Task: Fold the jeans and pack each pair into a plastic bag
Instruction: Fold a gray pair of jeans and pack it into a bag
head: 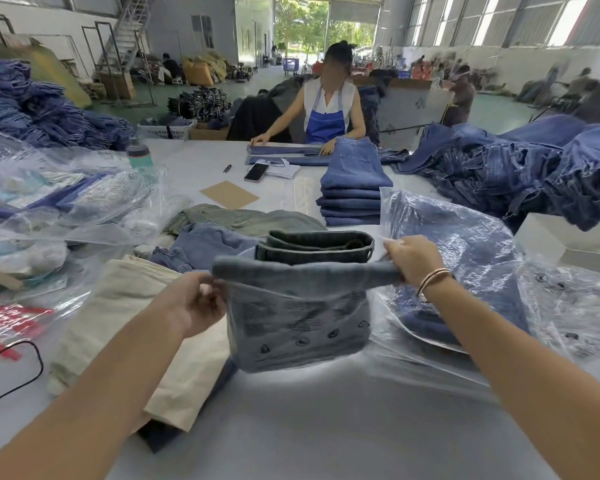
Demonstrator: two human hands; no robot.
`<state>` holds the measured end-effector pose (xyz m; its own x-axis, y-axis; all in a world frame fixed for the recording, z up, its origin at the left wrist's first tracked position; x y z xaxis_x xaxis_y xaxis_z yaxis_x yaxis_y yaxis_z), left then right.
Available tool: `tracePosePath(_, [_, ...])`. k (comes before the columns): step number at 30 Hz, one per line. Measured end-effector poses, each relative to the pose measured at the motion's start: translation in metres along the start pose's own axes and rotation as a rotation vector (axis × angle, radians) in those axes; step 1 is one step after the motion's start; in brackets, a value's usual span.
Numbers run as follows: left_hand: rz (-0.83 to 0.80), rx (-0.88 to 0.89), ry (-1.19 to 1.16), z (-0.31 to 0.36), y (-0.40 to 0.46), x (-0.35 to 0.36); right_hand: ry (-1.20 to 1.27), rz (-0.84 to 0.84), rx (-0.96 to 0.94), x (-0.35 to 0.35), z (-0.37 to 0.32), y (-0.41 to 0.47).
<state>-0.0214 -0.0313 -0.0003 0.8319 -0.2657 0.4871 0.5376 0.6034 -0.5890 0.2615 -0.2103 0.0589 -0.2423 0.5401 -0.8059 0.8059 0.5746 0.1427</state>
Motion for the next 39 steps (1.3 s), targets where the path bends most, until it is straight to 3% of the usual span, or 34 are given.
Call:
tracePosePath(3, [0.003,0.008,-0.12,0.012,-0.001,0.013,-0.157,-0.013,-0.011,-0.013,-0.001,0.008])
tracePosePath(7, [-0.022,0.033,-0.11,0.024,-0.01,0.029,-0.289,-0.038,0.026,-0.036,-0.009,0.018])
tracePosePath(9, [-0.065,0.073,-0.167,0.042,-0.021,0.04,-0.033,-0.001,0.05,-0.048,-0.016,0.024])
tracePosePath(12, [-0.183,0.178,-0.282,0.08,-0.037,0.061,0.622,0.006,0.183,-0.068,-0.021,0.029])
tracePosePath(15, [-0.226,0.242,-0.135,0.093,-0.046,0.075,0.956,-0.079,0.275,-0.075,-0.021,0.024])
tracePosePath(17, [-0.163,0.271,0.063,0.09,-0.041,0.071,1.015,-0.135,0.305,-0.07,-0.016,0.021])
tracePosePath(22, [0.05,0.255,0.193,0.066,-0.011,0.042,0.599,-0.15,0.286,-0.047,0.005,0.014])
tracePosePath(25, [0.099,0.403,0.2,0.059,-0.003,0.035,0.707,-0.186,0.358,-0.036,0.011,0.012])
tracePosePath(28, [-0.047,0.461,0.244,0.057,-0.003,0.034,0.894,-0.248,0.458,-0.03,0.011,0.01])
tracePosePath(32, [-0.2,0.524,0.482,0.058,-0.005,0.023,1.134,-0.267,0.512,-0.021,0.013,0.008])
tracePosePath(35, [-0.137,0.654,0.657,0.058,-0.007,0.013,1.27,-0.227,0.538,-0.015,0.011,0.009])
tracePosePath(39, [-0.068,0.712,0.683,0.058,-0.006,0.008,1.405,-0.135,0.565,-0.006,0.009,0.009])
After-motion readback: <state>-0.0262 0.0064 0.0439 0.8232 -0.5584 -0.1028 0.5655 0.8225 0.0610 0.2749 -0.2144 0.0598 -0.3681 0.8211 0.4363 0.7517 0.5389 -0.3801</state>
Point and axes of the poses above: each hand's wrist, its own y-axis towards the middle knuckle, its own x-axis out of the palm, z = x × y, the point moved 4 cm from there along y, towards the middle knuckle, and after that the axes turned 1 degree about -y, right-handed, at the moved point
